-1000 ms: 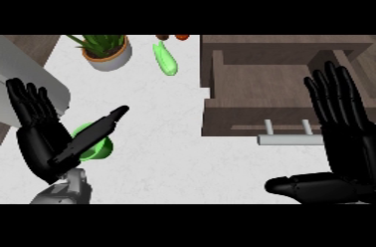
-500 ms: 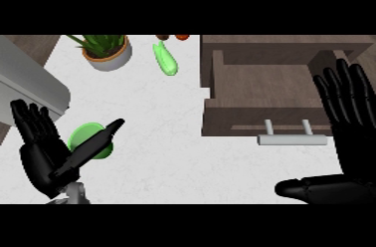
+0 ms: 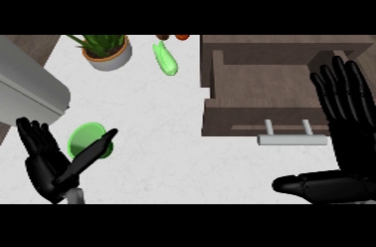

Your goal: Pick up the cup, place it into the drawer and close the drawer

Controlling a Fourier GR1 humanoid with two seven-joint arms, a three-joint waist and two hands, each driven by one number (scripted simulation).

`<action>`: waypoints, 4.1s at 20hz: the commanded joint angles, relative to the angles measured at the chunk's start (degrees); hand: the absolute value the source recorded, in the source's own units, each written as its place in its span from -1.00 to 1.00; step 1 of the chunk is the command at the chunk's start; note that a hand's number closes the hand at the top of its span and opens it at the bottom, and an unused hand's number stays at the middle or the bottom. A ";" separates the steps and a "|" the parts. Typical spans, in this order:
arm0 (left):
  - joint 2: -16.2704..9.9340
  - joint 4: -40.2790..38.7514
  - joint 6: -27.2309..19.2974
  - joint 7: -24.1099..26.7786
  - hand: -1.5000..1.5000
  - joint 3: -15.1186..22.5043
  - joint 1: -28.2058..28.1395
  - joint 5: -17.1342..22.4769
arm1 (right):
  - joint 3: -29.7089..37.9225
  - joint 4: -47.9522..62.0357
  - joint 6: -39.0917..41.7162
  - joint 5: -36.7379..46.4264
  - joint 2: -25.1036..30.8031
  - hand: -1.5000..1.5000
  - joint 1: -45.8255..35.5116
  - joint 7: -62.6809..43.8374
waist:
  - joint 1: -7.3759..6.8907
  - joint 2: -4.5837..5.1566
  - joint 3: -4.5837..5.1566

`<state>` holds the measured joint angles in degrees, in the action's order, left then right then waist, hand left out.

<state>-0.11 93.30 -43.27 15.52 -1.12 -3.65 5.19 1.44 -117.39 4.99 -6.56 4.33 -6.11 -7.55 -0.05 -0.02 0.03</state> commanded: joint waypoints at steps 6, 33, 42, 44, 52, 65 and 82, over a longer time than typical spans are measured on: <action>0.11 -12.70 8.26 14.91 -1.00 -5.06 -1.38 10.49 | 0.43 2.36 0.97 -0.65 0.15 -1.00 -1.19 0.52 | -0.04 0.04 0.00; -2.26 -42.18 18.03 33.08 -1.00 -12.91 7.98 21.21 | -3.50 -2.75 2.17 1.26 -2.64 -1.00 5.55 1.69 | 0.15 0.01 -0.02; -1.93 -44.13 23.61 36.91 -1.00 -12.99 7.87 22.32 | -3.34 -6.23 -2.44 1.90 -2.24 -1.00 -1.68 -8.14 | -0.08 -0.03 -0.02; -4.76 -52.64 27.53 38.65 -1.00 -16.77 12.93 24.63 | -3.49 -8.25 -1.56 2.00 -1.79 -1.00 0.36 -8.03 | 0.20 0.03 0.01; -4.13 -50.91 27.75 35.56 -1.00 -15.80 16.22 26.07 | -0.35 -7.44 -0.14 -1.58 -0.46 -1.00 0.22 -8.29 | 0.12 -0.03 -0.03; -4.97 -61.55 38.94 46.40 1.00 -16.95 22.46 26.07 | 2.48 -5.04 3.40 -3.78 0.78 -1.00 3.69 -2.75 | 0.46 0.04 -0.01; -9.69 -54.33 55.72 44.07 1.00 -4.51 19.37 15.66 | 1.06 -3.03 0.37 -1.13 -0.13 -1.00 -1.32 -5.62 | -0.27 -0.14 -0.05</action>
<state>-8.84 33.98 7.55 57.73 -7.34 17.38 21.49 2.49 -120.40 6.51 -8.09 4.49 -6.25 -11.90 0.14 -0.03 0.02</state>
